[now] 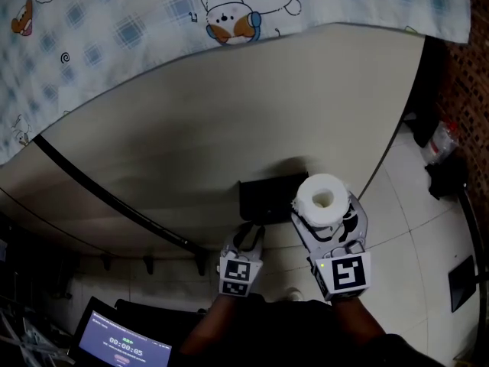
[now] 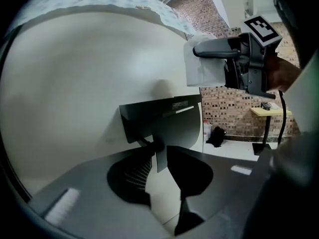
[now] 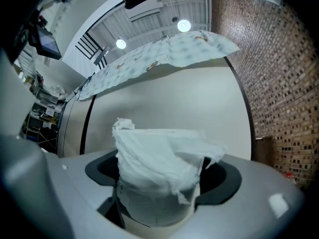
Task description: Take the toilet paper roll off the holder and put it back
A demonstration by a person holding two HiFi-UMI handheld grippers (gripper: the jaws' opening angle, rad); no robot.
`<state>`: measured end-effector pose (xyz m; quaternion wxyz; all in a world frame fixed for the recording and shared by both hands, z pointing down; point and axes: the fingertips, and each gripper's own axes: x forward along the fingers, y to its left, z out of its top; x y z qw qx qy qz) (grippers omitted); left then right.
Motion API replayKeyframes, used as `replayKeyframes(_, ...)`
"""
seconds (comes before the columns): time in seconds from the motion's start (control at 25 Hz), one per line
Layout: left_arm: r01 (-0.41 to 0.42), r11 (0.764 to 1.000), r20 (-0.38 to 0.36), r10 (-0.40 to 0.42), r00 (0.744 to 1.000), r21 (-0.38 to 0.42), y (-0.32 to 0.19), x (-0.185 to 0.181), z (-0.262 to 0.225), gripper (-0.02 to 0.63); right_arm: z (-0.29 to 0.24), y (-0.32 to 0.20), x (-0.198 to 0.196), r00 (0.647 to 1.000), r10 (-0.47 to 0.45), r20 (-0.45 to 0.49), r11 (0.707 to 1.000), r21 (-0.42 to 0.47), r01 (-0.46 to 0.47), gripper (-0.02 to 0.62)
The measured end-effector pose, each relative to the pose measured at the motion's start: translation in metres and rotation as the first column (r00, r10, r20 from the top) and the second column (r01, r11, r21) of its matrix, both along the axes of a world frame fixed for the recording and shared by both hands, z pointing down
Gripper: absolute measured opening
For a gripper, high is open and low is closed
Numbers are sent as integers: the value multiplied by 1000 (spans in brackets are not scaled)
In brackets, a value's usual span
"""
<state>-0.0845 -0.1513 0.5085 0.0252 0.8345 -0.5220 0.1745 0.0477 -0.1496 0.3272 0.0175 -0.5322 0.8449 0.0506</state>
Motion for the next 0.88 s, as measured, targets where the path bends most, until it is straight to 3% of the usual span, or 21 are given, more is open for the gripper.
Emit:
replayKeyframes(0.52,-11,999,-24,10,1000,-32,5,7,-4,91,7,-4,3,1000,-16,-2,1000,-18,16,445)
replayKeyframes(0.88,-73,988,-87,61,994,-137,30,13,-18,101,8,-12,22,999,3,34,999,-36,-2,445)
